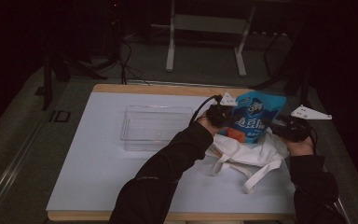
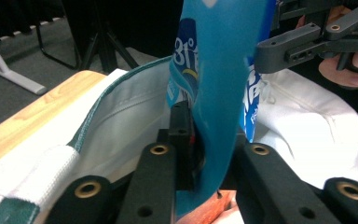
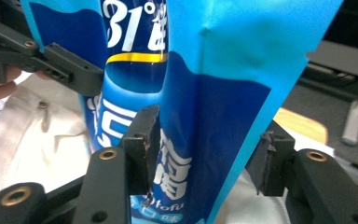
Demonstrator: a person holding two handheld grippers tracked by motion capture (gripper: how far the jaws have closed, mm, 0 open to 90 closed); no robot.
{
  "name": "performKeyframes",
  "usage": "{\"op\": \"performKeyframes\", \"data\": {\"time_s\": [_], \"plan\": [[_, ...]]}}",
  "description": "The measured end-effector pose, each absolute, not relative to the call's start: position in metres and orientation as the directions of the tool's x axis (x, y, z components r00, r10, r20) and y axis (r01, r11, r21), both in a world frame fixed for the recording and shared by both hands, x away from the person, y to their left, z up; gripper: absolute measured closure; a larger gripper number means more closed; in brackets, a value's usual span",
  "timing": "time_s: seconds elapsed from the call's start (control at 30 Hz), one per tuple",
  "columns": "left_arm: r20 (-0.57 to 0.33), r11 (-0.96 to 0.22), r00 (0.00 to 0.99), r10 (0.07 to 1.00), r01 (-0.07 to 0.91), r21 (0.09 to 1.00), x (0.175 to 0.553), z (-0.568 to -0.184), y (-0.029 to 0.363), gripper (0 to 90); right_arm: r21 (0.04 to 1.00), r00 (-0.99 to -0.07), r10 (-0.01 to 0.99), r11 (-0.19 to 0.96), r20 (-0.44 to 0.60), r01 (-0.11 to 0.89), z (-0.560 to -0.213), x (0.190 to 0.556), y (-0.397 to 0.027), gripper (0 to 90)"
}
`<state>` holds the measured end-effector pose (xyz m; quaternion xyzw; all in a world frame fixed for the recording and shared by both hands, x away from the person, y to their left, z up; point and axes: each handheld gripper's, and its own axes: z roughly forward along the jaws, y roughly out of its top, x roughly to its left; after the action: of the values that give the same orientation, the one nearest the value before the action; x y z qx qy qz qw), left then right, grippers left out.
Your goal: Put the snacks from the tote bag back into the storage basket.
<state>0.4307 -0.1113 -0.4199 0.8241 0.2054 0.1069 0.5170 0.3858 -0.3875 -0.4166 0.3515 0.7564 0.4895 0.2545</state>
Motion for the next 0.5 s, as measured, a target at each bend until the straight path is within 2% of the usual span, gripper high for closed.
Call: {"op": "performKeyframes", "data": {"time_s": [0.13, 0.2, 0.23, 0.3, 0.5], "plan": [[-0.041, -0.381, 0.893, 0.448, 0.233, 0.895, 0.432, -0.420, -0.111, 84.5, 0.912, -0.646, 0.764, 0.271, -0.009, 0.308, -0.419, 0.389, -0.387, 53.7], [-0.043, -0.381, 0.891, 0.453, 0.236, 0.894, 0.432, -0.420, -0.112, 86.0, 0.909, -0.653, 0.758, 0.273, -0.001, 0.315, -0.421, 0.390, -0.386, 63.6], [-0.043, -0.381, 0.891, 0.453, 0.236, 0.894, 0.432, -0.420, -0.112, 86.5, 0.909, -0.653, 0.758, 0.273, -0.001, 0.315, -0.421, 0.390, -0.386, 63.6], [-0.032, -0.385, 0.889, 0.457, 0.230, 0.894, 0.430, -0.421, -0.113, 87.4, 0.897, -0.663, 0.749, 0.302, -0.015, 0.322, -0.424, 0.390, -0.379, 73.5], [-0.019, -0.381, 0.876, 0.481, 0.228, 0.896, 0.428, -0.421, -0.115, 89.5, 0.894, -0.661, 0.750, 0.308, -0.018, 0.326, -0.423, 0.390, -0.375, 80.5]]}}
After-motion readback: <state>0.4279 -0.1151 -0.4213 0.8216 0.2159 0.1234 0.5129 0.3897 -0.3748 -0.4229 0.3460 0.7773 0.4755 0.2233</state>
